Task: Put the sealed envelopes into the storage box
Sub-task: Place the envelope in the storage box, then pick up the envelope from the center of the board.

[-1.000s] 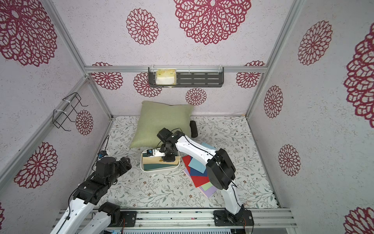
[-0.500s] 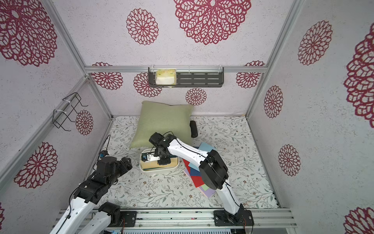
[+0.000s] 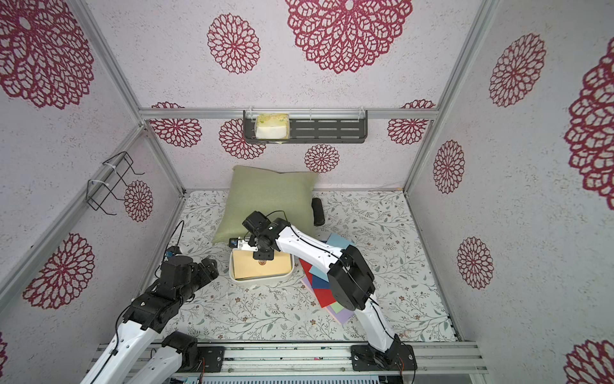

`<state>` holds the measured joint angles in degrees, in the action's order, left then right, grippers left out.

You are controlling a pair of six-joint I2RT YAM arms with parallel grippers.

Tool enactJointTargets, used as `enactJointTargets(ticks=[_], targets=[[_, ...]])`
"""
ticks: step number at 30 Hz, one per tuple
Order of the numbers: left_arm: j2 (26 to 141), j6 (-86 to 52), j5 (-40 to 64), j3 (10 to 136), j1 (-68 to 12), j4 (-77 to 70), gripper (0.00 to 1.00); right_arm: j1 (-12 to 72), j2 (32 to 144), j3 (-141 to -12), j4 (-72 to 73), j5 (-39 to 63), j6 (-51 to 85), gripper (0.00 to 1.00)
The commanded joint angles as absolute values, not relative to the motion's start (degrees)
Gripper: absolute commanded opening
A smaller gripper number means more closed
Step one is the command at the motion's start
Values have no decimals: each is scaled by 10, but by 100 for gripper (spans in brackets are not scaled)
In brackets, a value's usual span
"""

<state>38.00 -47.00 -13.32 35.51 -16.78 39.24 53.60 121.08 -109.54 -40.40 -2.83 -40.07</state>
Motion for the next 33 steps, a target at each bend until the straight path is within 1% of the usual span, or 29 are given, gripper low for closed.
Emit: enactJointTargets(ticks=[1, 4, 7, 9, 13, 16, 18, 22, 26, 30, 33], targets=[[383, -450, -85, 364, -162, 360, 86, 509, 1158, -1068, -325, -18, -308, 47], [390, -443, -17, 369, -163, 325, 85, 489, 1082, -960, -208, -22, -235, 51], [414, -443, 48, 378, -167, 292, 83, 456, 999, -845, -106, -42, -115, 53], [442, -445, 72, 390, -185, 274, 82, 422, 932, -757, -55, -24, -38, 53], [516, -446, 49, 425, -277, 239, 81, 348, 807, -574, 29, -23, 87, 55], [596, -451, 46, 466, -339, 209, 80, 290, 743, -480, 46, -23, 153, 56], [668, -453, 47, 508, -381, 190, 79, 246, 710, -419, 58, -5, 193, 56], [807, -459, 11, 604, -449, 192, 76, 169, 684, -324, 93, 65, 245, 56], [947, -454, 32, 711, -482, 202, 76, 109, 682, -256, 150, 140, 291, 56], [1057, -455, 54, 794, -488, 220, 76, 96, 697, -244, 169, 160, 304, 56], [1115, -462, 62, 836, -488, 237, 75, 95, 713, -245, 185, 182, 311, 56]])
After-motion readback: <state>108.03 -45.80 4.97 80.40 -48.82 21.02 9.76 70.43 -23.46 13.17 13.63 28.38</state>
